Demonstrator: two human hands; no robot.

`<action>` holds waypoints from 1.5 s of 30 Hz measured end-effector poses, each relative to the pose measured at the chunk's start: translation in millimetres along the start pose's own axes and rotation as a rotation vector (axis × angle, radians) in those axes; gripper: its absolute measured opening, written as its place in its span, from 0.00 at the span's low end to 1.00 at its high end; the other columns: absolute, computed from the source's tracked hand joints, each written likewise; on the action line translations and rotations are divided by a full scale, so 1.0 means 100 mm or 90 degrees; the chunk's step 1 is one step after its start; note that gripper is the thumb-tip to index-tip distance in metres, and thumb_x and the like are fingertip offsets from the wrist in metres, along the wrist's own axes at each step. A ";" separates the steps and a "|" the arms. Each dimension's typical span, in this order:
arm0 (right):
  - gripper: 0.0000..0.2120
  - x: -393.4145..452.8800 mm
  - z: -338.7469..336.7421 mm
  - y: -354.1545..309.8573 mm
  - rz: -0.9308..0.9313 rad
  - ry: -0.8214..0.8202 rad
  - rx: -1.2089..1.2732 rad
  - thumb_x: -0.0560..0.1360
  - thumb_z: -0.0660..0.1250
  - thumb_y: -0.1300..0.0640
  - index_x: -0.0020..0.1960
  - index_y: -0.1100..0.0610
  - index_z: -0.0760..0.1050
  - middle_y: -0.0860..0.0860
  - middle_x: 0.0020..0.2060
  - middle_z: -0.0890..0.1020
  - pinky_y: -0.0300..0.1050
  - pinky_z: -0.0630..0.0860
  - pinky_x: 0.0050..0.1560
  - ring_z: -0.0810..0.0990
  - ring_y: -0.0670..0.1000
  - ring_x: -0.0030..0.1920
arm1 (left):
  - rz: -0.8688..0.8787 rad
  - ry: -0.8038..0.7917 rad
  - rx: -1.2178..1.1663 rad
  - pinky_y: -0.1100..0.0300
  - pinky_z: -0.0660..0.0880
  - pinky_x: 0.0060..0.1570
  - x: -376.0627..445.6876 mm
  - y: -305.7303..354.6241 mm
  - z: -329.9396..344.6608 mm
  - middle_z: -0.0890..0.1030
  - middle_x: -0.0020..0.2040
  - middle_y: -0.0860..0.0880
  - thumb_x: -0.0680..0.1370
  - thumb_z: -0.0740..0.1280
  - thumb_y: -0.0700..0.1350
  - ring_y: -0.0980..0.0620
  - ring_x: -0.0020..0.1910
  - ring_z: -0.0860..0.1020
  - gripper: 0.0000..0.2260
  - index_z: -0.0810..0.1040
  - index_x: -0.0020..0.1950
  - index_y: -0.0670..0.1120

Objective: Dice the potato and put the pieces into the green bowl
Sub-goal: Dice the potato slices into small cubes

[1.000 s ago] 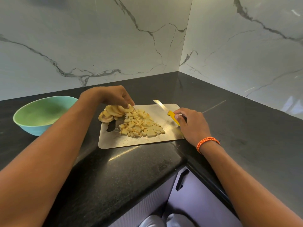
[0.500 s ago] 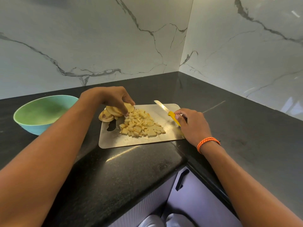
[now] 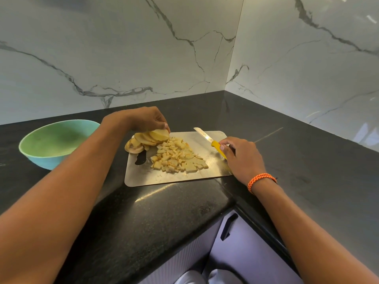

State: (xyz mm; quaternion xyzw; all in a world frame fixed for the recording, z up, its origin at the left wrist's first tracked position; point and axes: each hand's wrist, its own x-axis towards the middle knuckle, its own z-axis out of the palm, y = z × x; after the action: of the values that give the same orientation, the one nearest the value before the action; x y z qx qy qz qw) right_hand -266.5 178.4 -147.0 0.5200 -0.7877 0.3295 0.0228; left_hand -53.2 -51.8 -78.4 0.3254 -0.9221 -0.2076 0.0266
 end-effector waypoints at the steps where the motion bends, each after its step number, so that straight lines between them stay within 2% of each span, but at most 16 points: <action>1: 0.11 0.00 0.00 0.00 0.001 0.000 0.001 0.84 0.64 0.51 0.62 0.49 0.82 0.48 0.51 0.85 0.53 0.81 0.54 0.80 0.48 0.48 | -0.007 0.020 0.022 0.47 0.75 0.66 0.02 0.02 0.03 0.83 0.65 0.49 0.88 0.61 0.50 0.47 0.62 0.78 0.13 0.86 0.63 0.52; 3: 0.11 0.00 0.00 0.01 0.001 0.001 0.000 0.84 0.64 0.51 0.62 0.49 0.82 0.48 0.51 0.85 0.53 0.81 0.54 0.80 0.48 0.48 | -0.017 0.056 0.045 0.50 0.74 0.59 0.06 0.03 0.09 0.81 0.67 0.46 0.88 0.59 0.51 0.45 0.62 0.78 0.16 0.82 0.68 0.49; 5: 0.11 0.00 0.00 0.01 -0.001 0.000 0.000 0.84 0.63 0.51 0.62 0.49 0.82 0.48 0.51 0.85 0.52 0.81 0.53 0.79 0.48 0.48 | -0.015 0.082 0.041 0.52 0.74 0.50 0.09 0.01 0.13 0.83 0.62 0.44 0.88 0.59 0.54 0.44 0.54 0.80 0.18 0.80 0.70 0.46; 7: 0.11 0.00 0.00 0.02 -0.003 0.001 0.002 0.84 0.63 0.51 0.61 0.49 0.82 0.47 0.51 0.85 0.53 0.81 0.54 0.80 0.48 0.47 | 0.001 0.108 0.040 0.50 0.74 0.45 0.11 -0.03 0.17 0.85 0.54 0.45 0.86 0.62 0.58 0.44 0.47 0.80 0.19 0.83 0.65 0.46; 9: 0.11 0.00 0.01 0.02 -0.002 0.001 0.001 0.84 0.63 0.51 0.61 0.49 0.82 0.47 0.51 0.85 0.53 0.81 0.54 0.80 0.48 0.47 | 0.013 0.133 0.051 0.51 0.73 0.44 0.11 -0.08 0.20 0.83 0.53 0.47 0.81 0.69 0.60 0.44 0.48 0.80 0.16 0.83 0.59 0.49; 11: 0.11 0.00 0.01 0.03 -0.004 0.001 0.000 0.84 0.63 0.51 0.61 0.48 0.82 0.47 0.50 0.85 0.53 0.81 0.54 0.80 0.48 0.47 | 0.032 0.139 0.070 0.52 0.72 0.47 0.10 -0.13 0.21 0.80 0.51 0.52 0.77 0.77 0.56 0.46 0.52 0.79 0.14 0.83 0.60 0.53; 13: 0.11 0.00 0.02 0.03 -0.007 0.001 -0.001 0.84 0.63 0.51 0.60 0.48 0.82 0.47 0.50 0.85 0.51 0.81 0.53 0.79 0.48 0.47 | 0.049 0.136 0.067 0.52 0.74 0.47 0.10 -0.15 0.20 0.79 0.48 0.55 0.75 0.79 0.49 0.48 0.52 0.80 0.09 0.83 0.53 0.54; 16: 0.11 0.00 0.02 0.02 -0.006 0.000 -0.003 0.84 0.63 0.51 0.61 0.49 0.82 0.47 0.51 0.85 0.51 0.81 0.53 0.79 0.48 0.48 | 0.067 0.150 0.047 0.54 0.77 0.44 0.11 -0.12 0.20 0.82 0.49 0.53 0.75 0.79 0.41 0.54 0.47 0.79 0.09 0.86 0.48 0.55; 20: 0.11 0.00 0.01 0.02 -0.006 -0.001 -0.004 0.84 0.63 0.51 0.61 0.49 0.82 0.48 0.51 0.85 0.50 0.81 0.53 0.79 0.48 0.47 | 0.065 0.160 0.007 0.53 0.80 0.46 0.11 -0.09 0.26 0.83 0.49 0.53 0.75 0.78 0.38 0.51 0.50 0.80 0.11 0.86 0.43 0.56; 23: 0.12 -0.01 0.01 0.02 -0.006 -0.002 -0.003 0.84 0.63 0.51 0.61 0.50 0.82 0.49 0.51 0.85 0.51 0.81 0.53 0.80 0.49 0.48 | 0.050 0.185 -0.010 0.55 0.78 0.47 0.13 -0.08 0.29 0.83 0.49 0.53 0.75 0.80 0.43 0.50 0.50 0.81 0.08 0.87 0.52 0.54; 25: 0.12 -0.02 0.00 0.01 -0.005 -0.002 -0.004 0.84 0.63 0.51 0.62 0.50 0.82 0.49 0.51 0.85 0.51 0.81 0.54 0.80 0.49 0.48 | 0.035 0.196 -0.010 0.54 0.78 0.49 0.12 -0.04 0.27 0.84 0.48 0.54 0.76 0.79 0.49 0.52 0.48 0.82 0.15 0.85 0.62 0.50; 31: 0.12 -0.02 0.00 0.01 -0.004 -0.007 -0.001 0.84 0.63 0.51 0.62 0.50 0.82 0.49 0.53 0.85 0.51 0.81 0.55 0.80 0.49 0.50 | 0.033 0.159 0.077 0.58 0.76 0.42 0.08 0.15 0.17 0.86 0.35 0.58 0.78 0.76 0.55 0.59 0.38 0.83 0.09 0.88 0.54 0.51; 35: 0.12 -0.02 -0.01 0.00 -0.003 -0.011 -0.005 0.84 0.63 0.51 0.62 0.50 0.82 0.49 0.54 0.85 0.50 0.81 0.56 0.80 0.49 0.51 | 0.007 0.139 0.006 0.57 0.82 0.45 0.03 0.22 0.12 0.88 0.39 0.54 0.80 0.74 0.51 0.58 0.38 0.86 0.12 0.85 0.62 0.48; 40: 0.12 -0.03 -0.01 -0.01 -0.001 -0.016 -0.006 0.84 0.63 0.51 0.63 0.50 0.82 0.49 0.55 0.85 0.52 0.81 0.56 0.80 0.50 0.52 | -0.029 0.151 -0.021 0.50 0.86 0.38 0.05 0.28 0.15 0.88 0.44 0.48 0.84 0.69 0.50 0.53 0.39 0.87 0.16 0.79 0.72 0.50; 43: 0.12 -0.03 -0.01 -0.01 0.000 -0.017 -0.009 0.84 0.62 0.50 0.62 0.49 0.82 0.49 0.55 0.85 0.51 0.81 0.55 0.80 0.50 0.52 | -0.014 0.161 0.001 0.51 0.85 0.35 0.07 0.29 0.18 0.88 0.50 0.47 0.86 0.66 0.50 0.53 0.38 0.87 0.16 0.76 0.73 0.51; 45: 0.12 -0.03 -0.01 -0.02 0.002 -0.017 -0.007 0.84 0.62 0.50 0.62 0.49 0.82 0.49 0.54 0.85 0.51 0.81 0.55 0.80 0.50 0.51 | 0.007 0.187 0.015 0.52 0.85 0.33 0.08 0.28 0.19 0.87 0.47 0.48 0.86 0.64 0.50 0.53 0.36 0.87 0.13 0.77 0.71 0.52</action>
State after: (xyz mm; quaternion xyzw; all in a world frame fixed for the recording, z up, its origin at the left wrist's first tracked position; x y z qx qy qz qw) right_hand -263.6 181.3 -146.3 0.5231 -0.7904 0.3185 0.0147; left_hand -79.0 -30.1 -85.5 0.3475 -0.9124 -0.1468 0.1588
